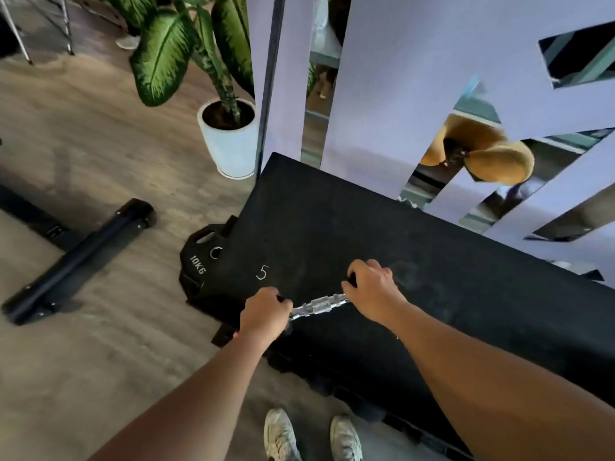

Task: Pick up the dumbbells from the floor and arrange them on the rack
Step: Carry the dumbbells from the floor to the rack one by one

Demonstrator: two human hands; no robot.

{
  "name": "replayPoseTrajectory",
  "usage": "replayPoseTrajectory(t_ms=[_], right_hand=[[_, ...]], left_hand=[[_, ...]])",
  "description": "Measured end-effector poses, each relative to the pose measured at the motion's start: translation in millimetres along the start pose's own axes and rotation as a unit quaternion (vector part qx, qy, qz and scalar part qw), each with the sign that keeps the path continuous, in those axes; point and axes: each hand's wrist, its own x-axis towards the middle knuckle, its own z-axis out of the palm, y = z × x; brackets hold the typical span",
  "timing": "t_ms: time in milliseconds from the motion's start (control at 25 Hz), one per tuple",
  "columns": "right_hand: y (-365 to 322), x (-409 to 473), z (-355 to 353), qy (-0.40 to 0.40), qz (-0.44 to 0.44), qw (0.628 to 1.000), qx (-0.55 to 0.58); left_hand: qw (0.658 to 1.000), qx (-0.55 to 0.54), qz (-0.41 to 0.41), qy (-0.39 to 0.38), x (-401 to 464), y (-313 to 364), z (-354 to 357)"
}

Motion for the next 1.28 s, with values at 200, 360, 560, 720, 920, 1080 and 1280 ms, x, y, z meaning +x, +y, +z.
replayPoseTrajectory(t_ms=[200,360,560,720,920,1080,1280], right_hand=[[19.0,10.3,24.5,-0.009,-0.013,0.998,-0.062],[19.1,10.8,24.0,-0.007,0.005,0.997,-0.074],[15.8,4.7,-1.3,-0.025,-0.045,0.987,-0.153],[-17.3,10.9,-42.6,-0.01,-0.157,0.969,-0.193],[-107.7,-19.7,-67.9,-0.077,-0.314,0.931,-0.172],[-194.7,-89.2,-49.2,-0.17,-0.435,0.87,-0.154],[-290.8,-230.1,4.8,-0.241,-0.559,0.768,-0.197]], left_hand=[[0.998,0.069,0.009,-0.007,15.8,-10.2,33.7],[0.998,0.056,-0.011,0.017,18.9,-12.0,34.6],[0.996,0.073,-0.021,0.035,4.9,-6.8,15.9],[0.994,0.044,0.0,0.101,-23.5,6.2,-26.1],[0.981,-0.016,-0.052,0.185,-106.7,-2.3,-99.3],[0.956,0.002,-0.112,0.269,-214.8,-52.7,-160.3],[0.89,0.02,-0.231,0.393,-388.7,-138.9,-189.8]])
